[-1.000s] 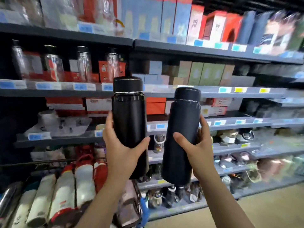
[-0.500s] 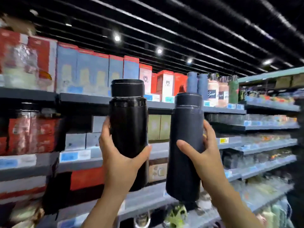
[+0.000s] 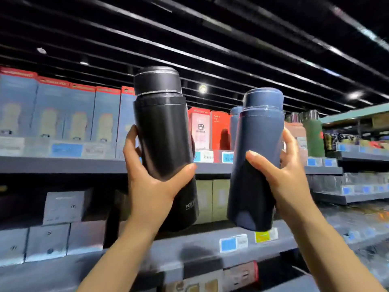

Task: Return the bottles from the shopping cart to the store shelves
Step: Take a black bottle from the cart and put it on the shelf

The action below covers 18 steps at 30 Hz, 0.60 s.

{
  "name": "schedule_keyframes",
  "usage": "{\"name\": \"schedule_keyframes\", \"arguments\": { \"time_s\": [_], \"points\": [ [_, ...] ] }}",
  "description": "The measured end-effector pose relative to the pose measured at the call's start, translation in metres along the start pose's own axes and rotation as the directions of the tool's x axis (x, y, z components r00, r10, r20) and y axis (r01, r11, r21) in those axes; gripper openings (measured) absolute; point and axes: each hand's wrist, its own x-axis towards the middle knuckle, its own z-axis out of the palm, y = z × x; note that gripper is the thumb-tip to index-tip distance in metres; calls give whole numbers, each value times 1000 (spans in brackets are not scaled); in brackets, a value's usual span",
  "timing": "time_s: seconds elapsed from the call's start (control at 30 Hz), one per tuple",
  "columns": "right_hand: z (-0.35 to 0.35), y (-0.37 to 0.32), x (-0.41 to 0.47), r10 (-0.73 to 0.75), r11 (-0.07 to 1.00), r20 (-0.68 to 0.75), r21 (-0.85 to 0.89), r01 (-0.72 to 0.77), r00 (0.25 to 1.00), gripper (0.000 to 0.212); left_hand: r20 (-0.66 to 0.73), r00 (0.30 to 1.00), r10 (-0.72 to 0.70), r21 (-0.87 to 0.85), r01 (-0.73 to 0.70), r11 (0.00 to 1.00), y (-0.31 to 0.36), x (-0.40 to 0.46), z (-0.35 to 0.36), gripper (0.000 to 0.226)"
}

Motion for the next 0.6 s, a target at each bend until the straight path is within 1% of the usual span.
{"name": "schedule_keyframes", "arguments": {
  "time_s": [0.1,0.17,0.27,0.37,0.43,0.47,0.53,0.6],
  "points": [
    [-6,25,41,-19,995,26,96,17,999,82,-28,1000,14,50,-12,999,-10,-8,10,106],
    [-2,40,73,-5,983,46,186,-4,999,88,-57,998,4,71,0,998,-14,-12,19,107],
    [9,59,122,8,946,57,322,-26,998,92,-103,994,-19,122,31,992,-18,-15,34,106],
    [22,73,165,-18,901,71,434,-14,997,97,-157,987,-35,151,59,987,-18,-19,43,102],
    [29,81,188,-63,904,56,427,33,996,102,-200,979,-32,185,70,980,-14,-23,46,99],
    [31,87,198,-88,916,52,397,60,995,103,-220,975,-22,211,70,975,-11,-26,47,98],
    [35,100,215,-134,952,54,284,113,990,105,-248,969,-6,272,76,959,-5,-31,48,97],
    [39,116,227,-174,975,90,155,159,981,107,-262,965,11,322,76,944,1,-37,49,100]
  ]
}}
